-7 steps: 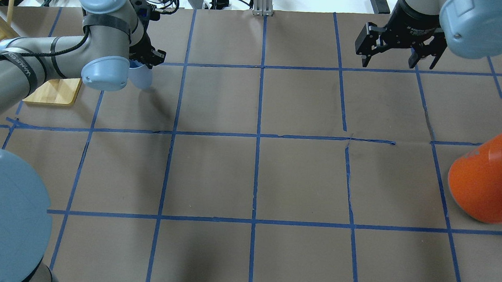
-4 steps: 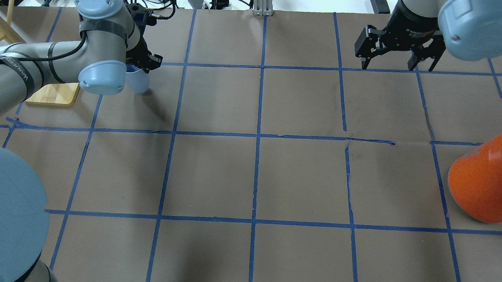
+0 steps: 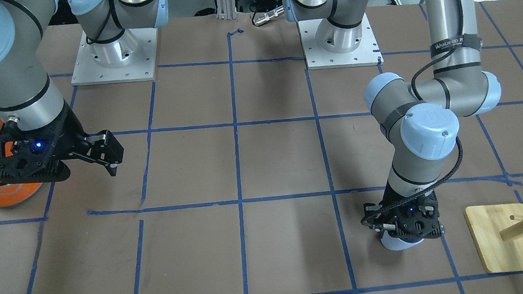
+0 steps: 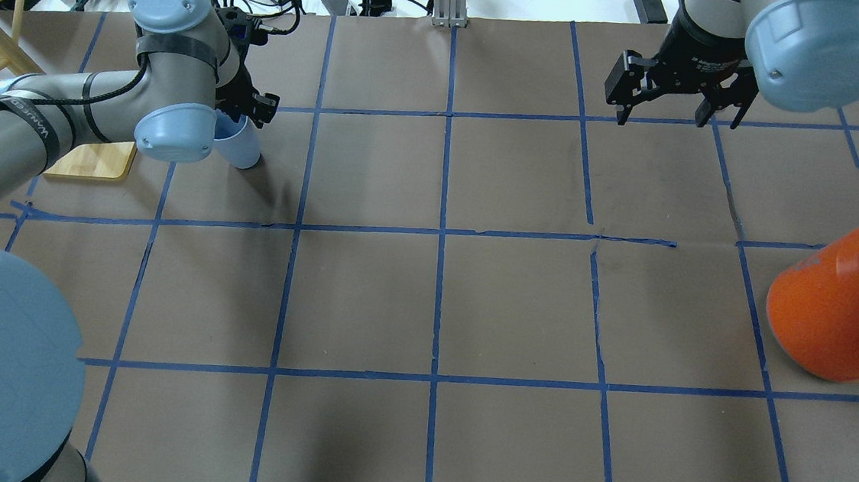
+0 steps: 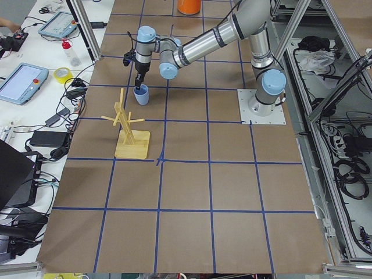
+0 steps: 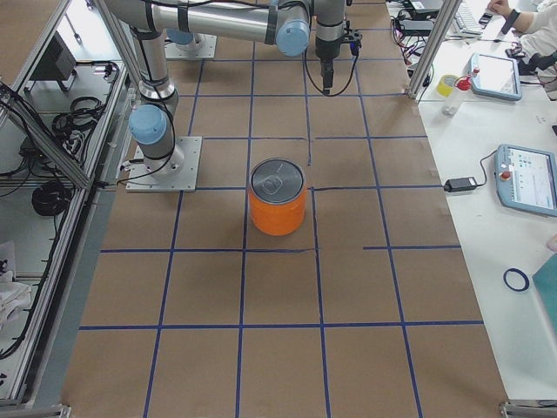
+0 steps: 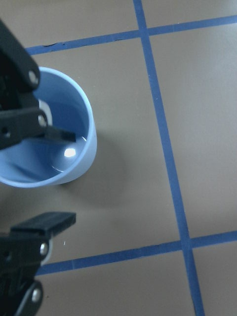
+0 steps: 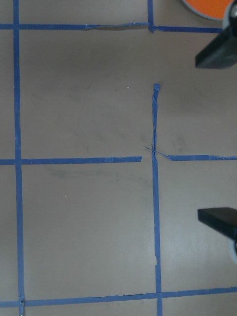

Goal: Flip cup
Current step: 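Open the left gripper and raise it away from the cup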

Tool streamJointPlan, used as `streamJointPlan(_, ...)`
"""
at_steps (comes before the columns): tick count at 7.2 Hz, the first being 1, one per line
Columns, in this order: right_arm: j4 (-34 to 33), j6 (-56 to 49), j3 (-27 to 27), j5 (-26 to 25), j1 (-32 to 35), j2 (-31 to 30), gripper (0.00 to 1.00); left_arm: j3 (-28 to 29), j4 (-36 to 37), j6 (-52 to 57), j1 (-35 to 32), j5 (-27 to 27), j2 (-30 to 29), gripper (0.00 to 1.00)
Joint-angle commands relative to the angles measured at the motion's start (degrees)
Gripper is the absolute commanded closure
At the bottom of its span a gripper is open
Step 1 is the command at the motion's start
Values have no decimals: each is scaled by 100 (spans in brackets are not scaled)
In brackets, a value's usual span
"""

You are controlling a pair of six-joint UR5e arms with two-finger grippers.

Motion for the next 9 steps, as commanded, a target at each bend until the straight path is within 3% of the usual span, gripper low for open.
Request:
streamJointPlan(1, -75, 2, 6, 26, 0, 38, 0, 517, -1516, -26, -13, -68, 464, 0)
streamJointPlan(2, -206, -7, 15, 26, 0, 73, 0, 904, -2439, -78, -56, -77, 754, 0)
streamJointPlan(3, -190, -7, 15, 44, 0, 21, 0, 1047, -2901, -88, -126, -225, 1131, 0)
streamJointPlan(5, 72, -7, 32, 9, 0, -250, 0, 1022, -3945, -96, -127, -376, 1905, 0)
streamJointPlan(7, 922, -7, 32, 18, 9, -593, 0, 891, -4755, -123, -127, -358, 2521, 0)
streamJointPlan(9, 1511, -7, 41, 26, 35, -779, 0, 497, -4900, -375, -144, -411, 3022, 0)
